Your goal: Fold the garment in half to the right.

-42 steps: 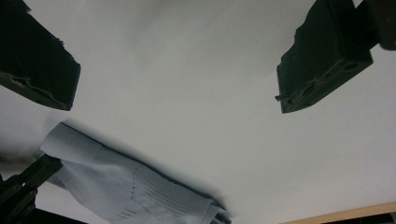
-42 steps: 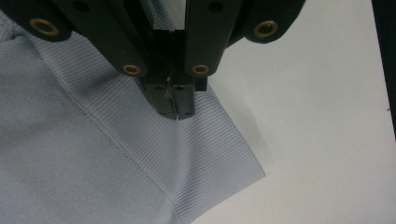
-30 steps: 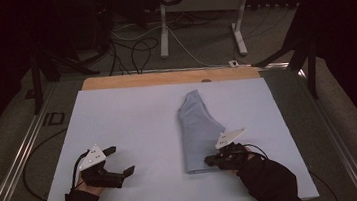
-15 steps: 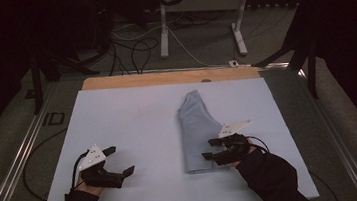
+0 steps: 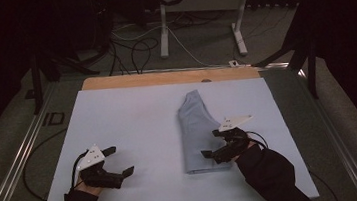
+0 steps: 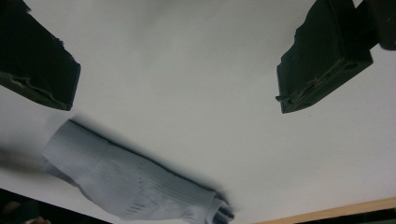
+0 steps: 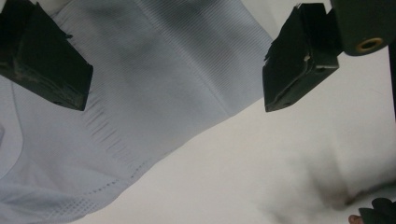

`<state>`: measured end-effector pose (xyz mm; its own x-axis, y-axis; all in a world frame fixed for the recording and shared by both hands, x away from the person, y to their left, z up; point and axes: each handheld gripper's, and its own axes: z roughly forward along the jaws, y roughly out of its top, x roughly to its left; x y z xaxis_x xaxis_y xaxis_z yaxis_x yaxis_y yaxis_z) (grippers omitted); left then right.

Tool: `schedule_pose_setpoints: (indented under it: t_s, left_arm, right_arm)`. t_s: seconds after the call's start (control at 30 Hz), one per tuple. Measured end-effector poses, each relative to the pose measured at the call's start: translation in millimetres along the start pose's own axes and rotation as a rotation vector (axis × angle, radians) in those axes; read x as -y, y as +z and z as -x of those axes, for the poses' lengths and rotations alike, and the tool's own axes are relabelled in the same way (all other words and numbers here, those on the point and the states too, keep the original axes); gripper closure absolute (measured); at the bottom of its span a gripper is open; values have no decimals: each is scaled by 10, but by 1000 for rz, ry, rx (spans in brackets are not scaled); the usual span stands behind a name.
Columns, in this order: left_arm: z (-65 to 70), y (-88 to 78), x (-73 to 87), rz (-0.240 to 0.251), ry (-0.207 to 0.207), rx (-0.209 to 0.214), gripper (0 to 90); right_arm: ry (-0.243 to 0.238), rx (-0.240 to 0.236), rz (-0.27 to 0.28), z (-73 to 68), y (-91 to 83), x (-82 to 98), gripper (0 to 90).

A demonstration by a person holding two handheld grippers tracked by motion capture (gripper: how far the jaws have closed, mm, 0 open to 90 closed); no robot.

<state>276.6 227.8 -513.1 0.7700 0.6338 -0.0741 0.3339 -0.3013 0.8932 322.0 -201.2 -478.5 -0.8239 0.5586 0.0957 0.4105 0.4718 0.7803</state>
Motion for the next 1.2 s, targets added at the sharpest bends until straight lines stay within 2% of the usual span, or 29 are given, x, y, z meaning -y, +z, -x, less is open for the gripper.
schedule_pose_setpoints:
  t_s: [0.1, 0.3, 0.57, 0.63, 0.9, 1.1, 1.2]
  left_arm:
    - [25, -4, -12, 3, 10, 25, 6]
    - [34, -13, -17, 6, 18, 42, 6]
    - [17, -22, -16, -8, 10, 32, 5]
    - [16, -24, -15, -7, 10, 32, 5]
    - [17, -43, -21, -11, 28, 17, 5]
    - [9, -57, -13, -11, 27, 13, 5]
    - [9, -79, -8, -9, 31, 8, 5]
  right_arm:
    - [-10, 6, 29, 26, -28, -6, 86]
    - [-11, 15, 42, 74, -92, 17, 85]
    - [-18, 46, 51, 128, -190, 74, 86]
    - [-13, 41, 61, 147, -212, 104, 86]
    - [-34, 80, 60, 174, -289, 238, 86]
    - [-22, 114, 58, 185, -373, 366, 85]
    - [8, 136, 46, 199, -396, 465, 85]
